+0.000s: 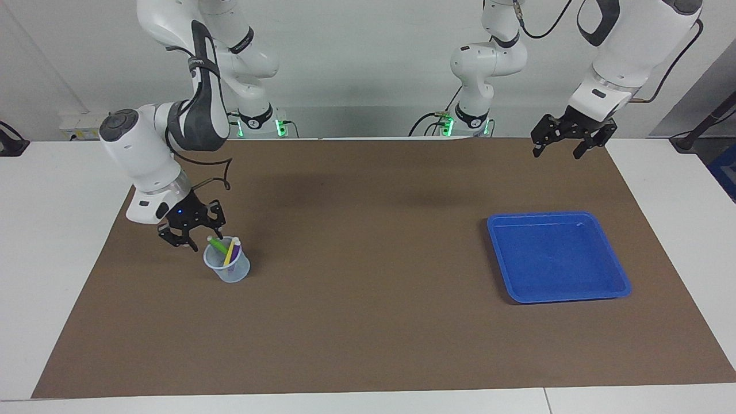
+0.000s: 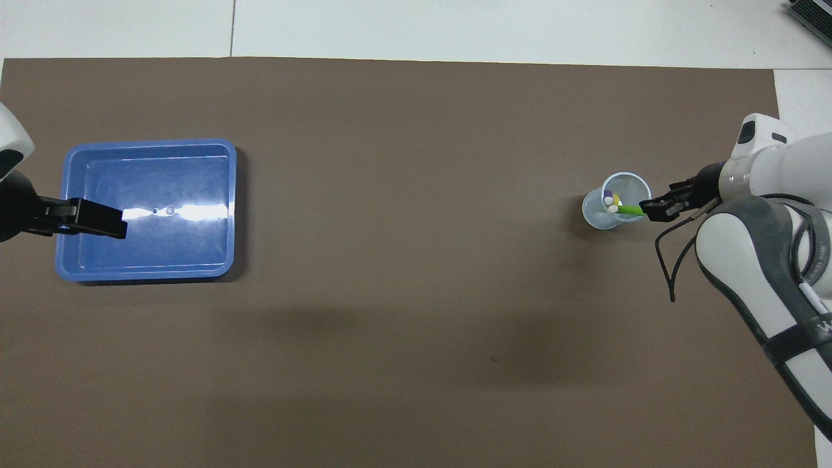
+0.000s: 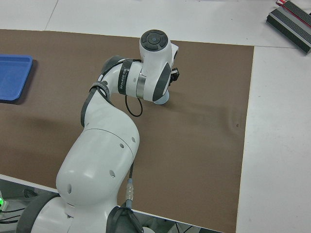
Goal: Right arm passes pens to left for tray arrangement
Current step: 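Reach the right gripper to the white cup and grasp the green pen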
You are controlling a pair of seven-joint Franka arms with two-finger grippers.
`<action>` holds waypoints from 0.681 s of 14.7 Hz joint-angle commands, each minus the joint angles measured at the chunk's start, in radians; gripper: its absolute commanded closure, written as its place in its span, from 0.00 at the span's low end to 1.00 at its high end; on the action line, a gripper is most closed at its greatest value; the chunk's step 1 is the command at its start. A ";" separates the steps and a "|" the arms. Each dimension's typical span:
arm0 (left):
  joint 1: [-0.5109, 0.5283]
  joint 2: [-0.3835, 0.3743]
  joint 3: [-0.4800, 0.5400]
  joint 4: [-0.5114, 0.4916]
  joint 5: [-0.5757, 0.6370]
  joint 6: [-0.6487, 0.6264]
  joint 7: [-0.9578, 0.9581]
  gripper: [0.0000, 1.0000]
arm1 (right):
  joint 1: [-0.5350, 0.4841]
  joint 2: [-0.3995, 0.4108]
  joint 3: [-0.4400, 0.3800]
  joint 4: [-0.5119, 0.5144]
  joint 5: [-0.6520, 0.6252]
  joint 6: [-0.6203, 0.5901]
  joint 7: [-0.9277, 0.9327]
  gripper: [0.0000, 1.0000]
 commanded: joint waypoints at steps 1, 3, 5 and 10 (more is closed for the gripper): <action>0.008 -0.038 0.000 -0.045 -0.009 0.027 0.011 0.00 | -0.003 -0.013 0.003 -0.027 0.012 0.016 0.011 0.40; 0.008 -0.038 0.000 -0.045 -0.009 0.027 0.011 0.00 | -0.007 -0.017 0.003 -0.041 0.012 0.016 0.008 0.43; 0.008 -0.038 0.000 -0.045 -0.009 0.027 0.011 0.00 | -0.009 -0.019 0.003 -0.044 0.013 0.016 0.010 0.46; 0.008 -0.038 0.000 -0.045 -0.009 0.026 0.013 0.00 | -0.007 -0.019 0.003 -0.044 0.012 0.018 0.011 0.57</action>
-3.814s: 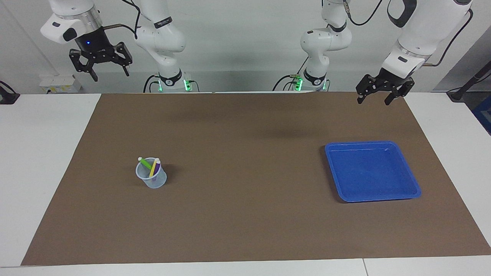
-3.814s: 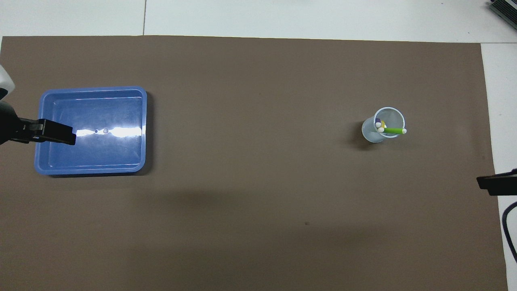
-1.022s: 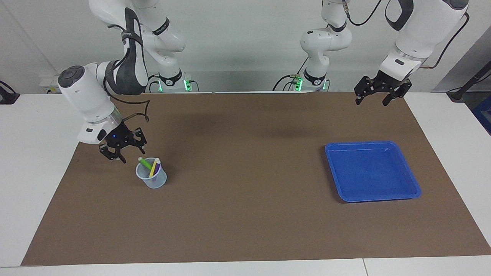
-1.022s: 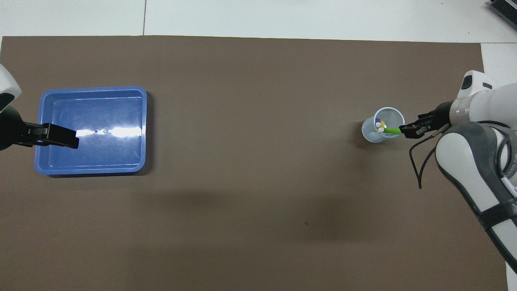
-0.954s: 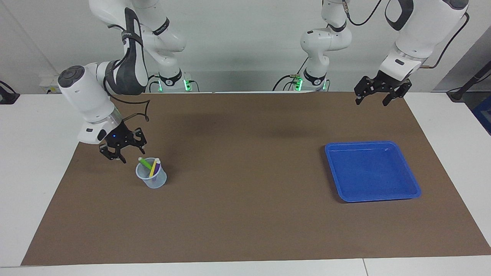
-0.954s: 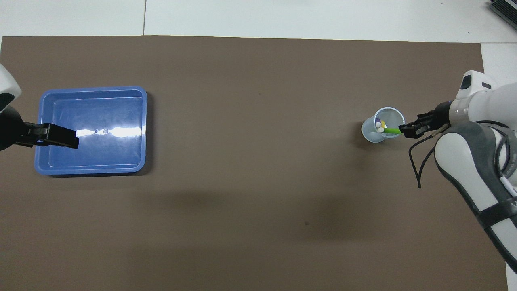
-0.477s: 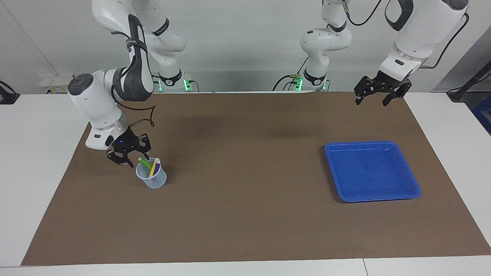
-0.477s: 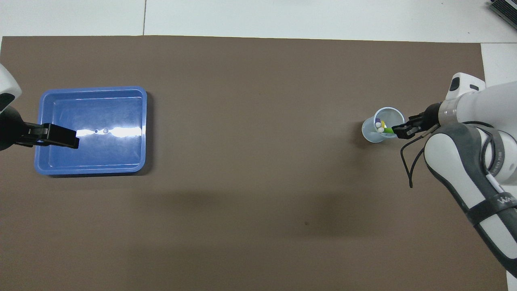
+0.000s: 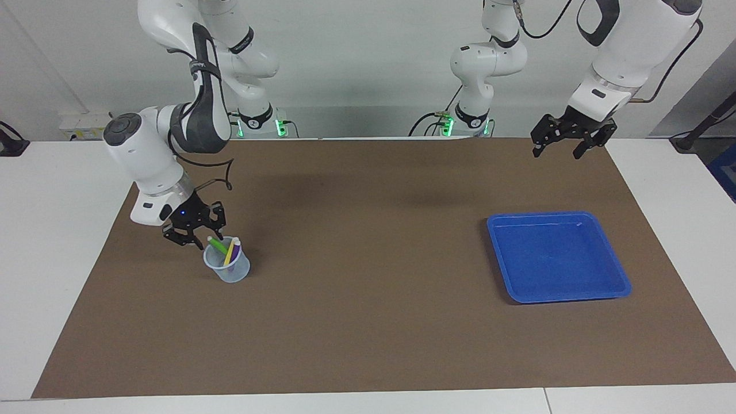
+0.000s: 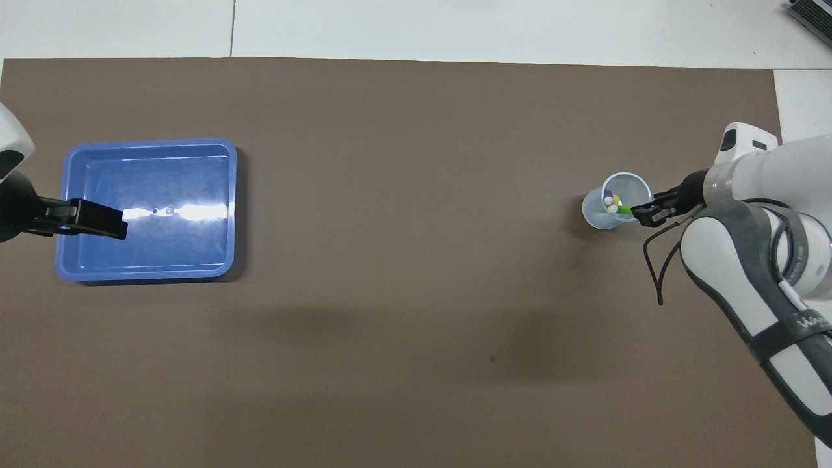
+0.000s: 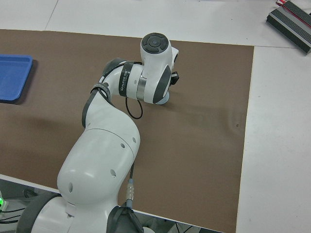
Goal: Right arm passes pens to left for tray arrangement
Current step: 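Reach the right gripper to the white cup and grasp the green pen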
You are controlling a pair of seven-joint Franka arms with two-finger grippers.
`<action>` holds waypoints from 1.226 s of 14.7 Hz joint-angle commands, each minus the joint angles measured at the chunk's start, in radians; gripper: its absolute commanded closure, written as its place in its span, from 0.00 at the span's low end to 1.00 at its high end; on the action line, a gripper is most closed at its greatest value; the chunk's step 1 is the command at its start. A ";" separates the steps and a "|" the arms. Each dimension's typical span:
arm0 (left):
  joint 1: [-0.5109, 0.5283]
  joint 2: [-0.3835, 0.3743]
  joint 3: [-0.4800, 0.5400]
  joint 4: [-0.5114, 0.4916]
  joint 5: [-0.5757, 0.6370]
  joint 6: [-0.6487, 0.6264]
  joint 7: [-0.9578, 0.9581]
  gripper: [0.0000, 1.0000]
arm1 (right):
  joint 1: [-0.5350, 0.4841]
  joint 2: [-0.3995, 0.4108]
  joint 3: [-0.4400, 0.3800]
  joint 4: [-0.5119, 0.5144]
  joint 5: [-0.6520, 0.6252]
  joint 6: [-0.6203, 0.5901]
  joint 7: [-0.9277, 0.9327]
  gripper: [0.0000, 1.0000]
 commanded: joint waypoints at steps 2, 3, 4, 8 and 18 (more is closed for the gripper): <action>0.008 -0.037 0.000 -0.043 -0.010 0.025 0.013 0.00 | -0.005 -0.019 0.004 -0.025 0.013 0.016 0.013 0.60; 0.008 -0.037 0.000 -0.043 -0.009 0.025 0.013 0.00 | -0.005 -0.019 0.004 -0.023 0.012 0.016 0.013 0.61; 0.008 -0.037 0.000 -0.043 -0.009 0.025 0.013 0.00 | -0.005 -0.019 0.004 -0.023 0.012 0.016 0.013 0.63; 0.008 -0.037 0.000 -0.043 -0.009 0.025 0.013 0.00 | -0.004 -0.019 0.004 -0.023 0.013 0.016 0.016 0.66; 0.008 -0.037 0.000 -0.043 -0.009 0.027 0.013 0.00 | -0.004 -0.017 0.004 -0.022 0.012 0.016 0.016 0.86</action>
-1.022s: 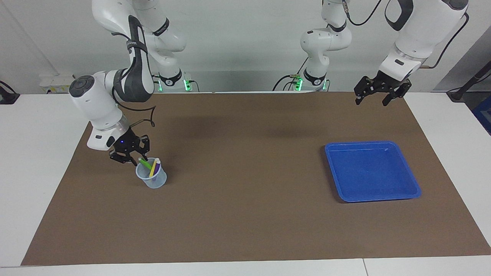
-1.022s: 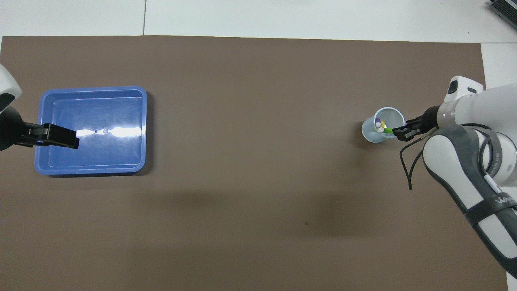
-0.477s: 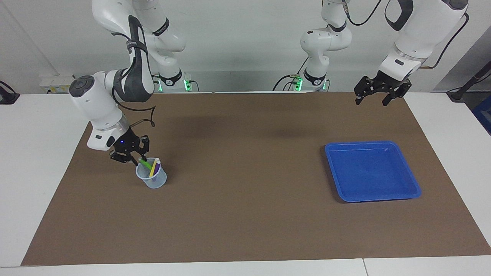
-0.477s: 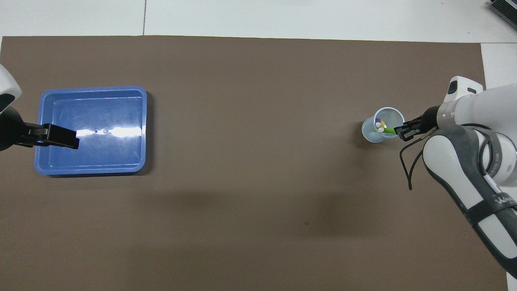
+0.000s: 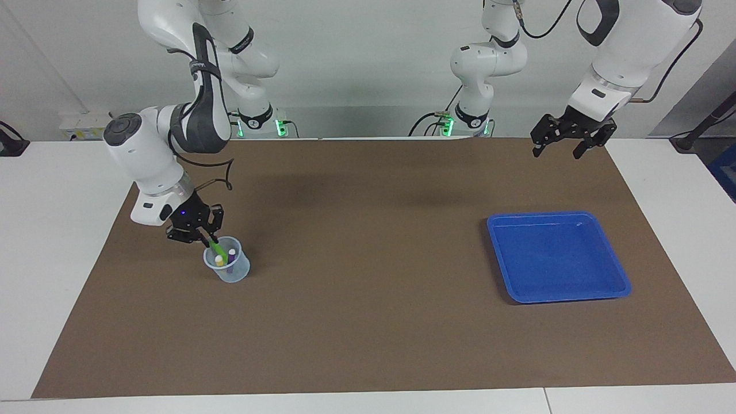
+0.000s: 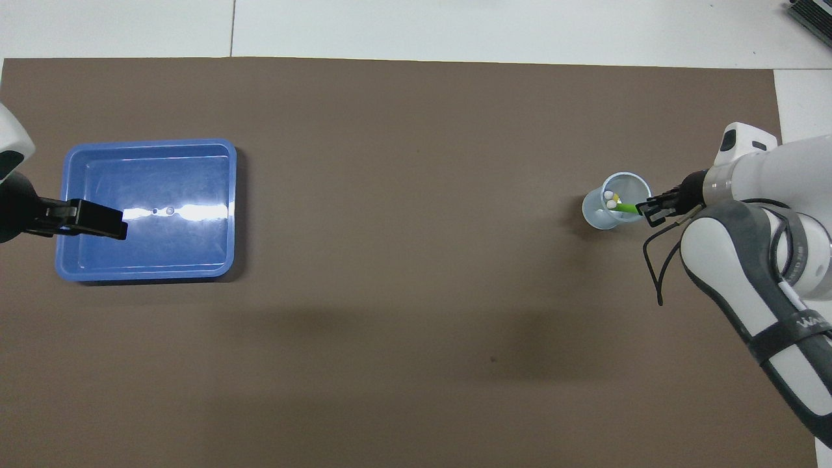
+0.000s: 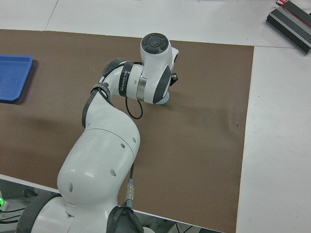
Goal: Right arm passes pens to left for tray arrangement
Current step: 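Lift the green pen out of the cup with the right gripper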
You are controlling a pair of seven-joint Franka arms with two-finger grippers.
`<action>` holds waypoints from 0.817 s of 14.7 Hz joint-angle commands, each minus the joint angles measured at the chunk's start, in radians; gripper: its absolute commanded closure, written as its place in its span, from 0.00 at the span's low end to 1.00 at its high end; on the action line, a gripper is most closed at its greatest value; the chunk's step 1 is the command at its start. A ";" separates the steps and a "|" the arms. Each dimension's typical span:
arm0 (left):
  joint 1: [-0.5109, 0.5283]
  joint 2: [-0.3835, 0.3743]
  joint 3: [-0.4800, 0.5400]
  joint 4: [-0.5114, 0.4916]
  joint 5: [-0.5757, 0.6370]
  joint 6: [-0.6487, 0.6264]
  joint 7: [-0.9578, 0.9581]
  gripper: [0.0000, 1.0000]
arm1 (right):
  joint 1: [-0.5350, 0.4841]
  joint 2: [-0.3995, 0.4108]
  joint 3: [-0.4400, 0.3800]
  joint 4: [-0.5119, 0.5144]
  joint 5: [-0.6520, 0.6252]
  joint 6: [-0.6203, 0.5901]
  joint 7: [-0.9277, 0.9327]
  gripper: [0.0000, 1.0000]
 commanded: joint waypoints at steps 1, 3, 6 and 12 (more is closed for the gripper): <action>0.008 -0.035 0.000 -0.042 -0.009 0.027 0.013 0.00 | -0.004 -0.017 0.004 -0.021 0.011 0.015 0.015 0.86; 0.008 -0.035 0.000 -0.042 -0.009 0.027 0.013 0.00 | -0.004 -0.014 0.004 -0.006 0.011 0.003 0.015 0.86; 0.008 -0.035 0.000 -0.042 -0.009 0.030 0.013 0.00 | -0.004 -0.014 0.004 0.036 0.011 -0.048 0.029 0.86; 0.008 -0.035 0.000 -0.042 -0.009 0.028 0.013 0.00 | -0.010 -0.022 0.004 0.161 0.011 -0.237 0.049 0.87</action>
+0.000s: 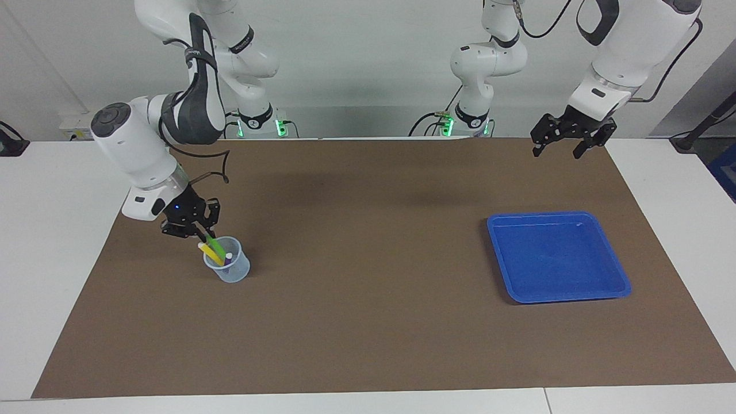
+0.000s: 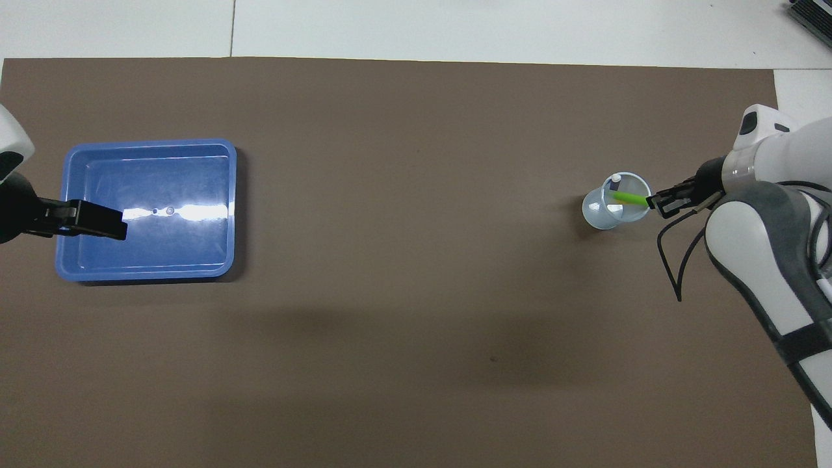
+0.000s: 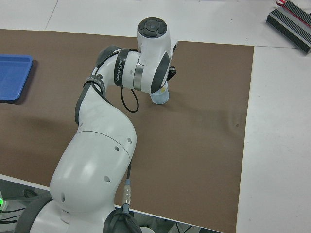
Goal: Right arm passes pens to left for tray arrangement
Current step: 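Lift the green pen out of the cup with the right gripper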
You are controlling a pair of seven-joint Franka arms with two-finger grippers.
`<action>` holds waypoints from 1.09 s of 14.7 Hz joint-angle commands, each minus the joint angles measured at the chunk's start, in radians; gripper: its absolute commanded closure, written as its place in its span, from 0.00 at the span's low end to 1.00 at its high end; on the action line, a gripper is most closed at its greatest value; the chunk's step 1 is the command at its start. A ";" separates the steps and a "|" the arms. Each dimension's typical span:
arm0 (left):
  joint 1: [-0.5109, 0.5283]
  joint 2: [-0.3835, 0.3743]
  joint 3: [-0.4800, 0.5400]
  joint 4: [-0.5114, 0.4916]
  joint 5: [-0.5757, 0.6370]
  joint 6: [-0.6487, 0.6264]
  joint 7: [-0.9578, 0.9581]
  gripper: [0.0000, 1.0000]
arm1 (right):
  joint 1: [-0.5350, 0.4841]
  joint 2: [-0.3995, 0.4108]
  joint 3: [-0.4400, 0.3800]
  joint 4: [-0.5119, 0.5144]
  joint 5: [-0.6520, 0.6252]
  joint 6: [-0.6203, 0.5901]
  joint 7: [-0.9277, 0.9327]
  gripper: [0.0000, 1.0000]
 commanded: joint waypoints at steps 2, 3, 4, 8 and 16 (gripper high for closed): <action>0.008 -0.032 0.000 -0.039 -0.009 0.027 0.012 0.00 | -0.016 -0.009 0.004 0.080 0.013 -0.117 0.015 0.87; 0.009 -0.032 0.002 -0.039 -0.010 0.029 0.011 0.00 | -0.016 -0.011 0.003 0.106 0.014 -0.152 0.015 0.87; 0.009 -0.032 0.008 -0.037 -0.012 0.024 0.009 0.00 | -0.016 -0.012 0.003 0.135 0.024 -0.189 0.017 0.87; 0.043 -0.032 0.026 -0.037 -0.128 0.007 0.065 0.00 | -0.017 -0.031 -0.002 0.197 0.114 -0.275 0.057 0.87; 0.032 -0.035 0.023 -0.040 -0.177 0.073 0.268 0.01 | 0.051 -0.039 0.050 0.199 0.249 -0.197 0.360 0.87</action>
